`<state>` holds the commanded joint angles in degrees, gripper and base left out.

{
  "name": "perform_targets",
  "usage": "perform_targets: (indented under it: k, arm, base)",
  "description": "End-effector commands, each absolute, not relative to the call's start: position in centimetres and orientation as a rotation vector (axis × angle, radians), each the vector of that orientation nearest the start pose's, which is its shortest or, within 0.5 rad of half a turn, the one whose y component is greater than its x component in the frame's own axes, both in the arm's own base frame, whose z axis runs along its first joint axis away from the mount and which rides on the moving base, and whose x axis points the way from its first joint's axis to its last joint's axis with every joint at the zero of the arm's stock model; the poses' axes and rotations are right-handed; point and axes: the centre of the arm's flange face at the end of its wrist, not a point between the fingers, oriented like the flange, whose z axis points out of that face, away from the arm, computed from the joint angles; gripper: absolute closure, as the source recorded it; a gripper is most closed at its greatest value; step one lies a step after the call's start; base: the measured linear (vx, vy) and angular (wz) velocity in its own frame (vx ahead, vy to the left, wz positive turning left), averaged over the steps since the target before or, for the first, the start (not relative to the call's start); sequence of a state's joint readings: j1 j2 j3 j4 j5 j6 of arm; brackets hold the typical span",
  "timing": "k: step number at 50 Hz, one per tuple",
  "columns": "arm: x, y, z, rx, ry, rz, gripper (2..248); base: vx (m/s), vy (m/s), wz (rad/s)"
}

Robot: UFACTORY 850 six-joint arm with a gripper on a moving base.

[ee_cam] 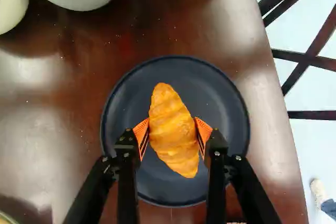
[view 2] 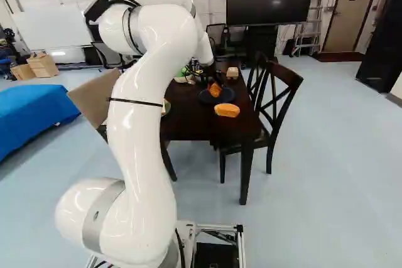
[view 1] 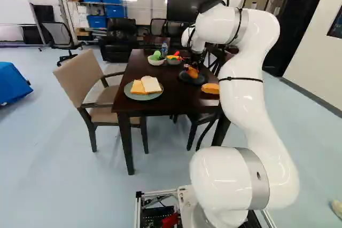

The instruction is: Move the croissant to the empty plate

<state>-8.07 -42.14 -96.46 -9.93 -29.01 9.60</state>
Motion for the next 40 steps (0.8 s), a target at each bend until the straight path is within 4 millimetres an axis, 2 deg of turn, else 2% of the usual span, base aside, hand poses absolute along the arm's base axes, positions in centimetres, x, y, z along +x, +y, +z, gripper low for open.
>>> perform_targets:
  k: [14,15,19,20,24,25,29,30,40]
  arm:
    - [72.6,-11.1,44.4,-3.16,0.278,-0.71,118]
    - [72.6,-11.1,44.4,-3.16,0.278,-0.71,92]
    - [72.6,-11.1,44.4,-3.16,0.278,-0.71,92]
    - [72.6,-11.1,44.4,-3.16,0.278,-0.71,60]
    - [72.6,-11.1,44.4,-3.16,0.278,-0.71,60]
    - [72.6,-11.1,44.4,-3.16,0.278,-0.71,26]
    - [72.6,-11.1,44.4,-3.16,0.278,-0.71,26]
    - [72.6,-11.1,44.5,-3.16,0.278,-0.711,3]
    - [71.5,-10.8,45.6,-3.159,0.275,-0.714,3]
  base:
    - [0.0,0.0,0.0]
    - [0.0,0.0,0.0]
    - [0.0,0.0,0.0]
    - [0.0,0.0,0.0]
    - [0.0,0.0,0.0]
    - [0.0,0.0,0.0]
    - [0.0,0.0,0.0]
    - [0.0,0.0,0.0]
    - [0.0,0.0,0.0]
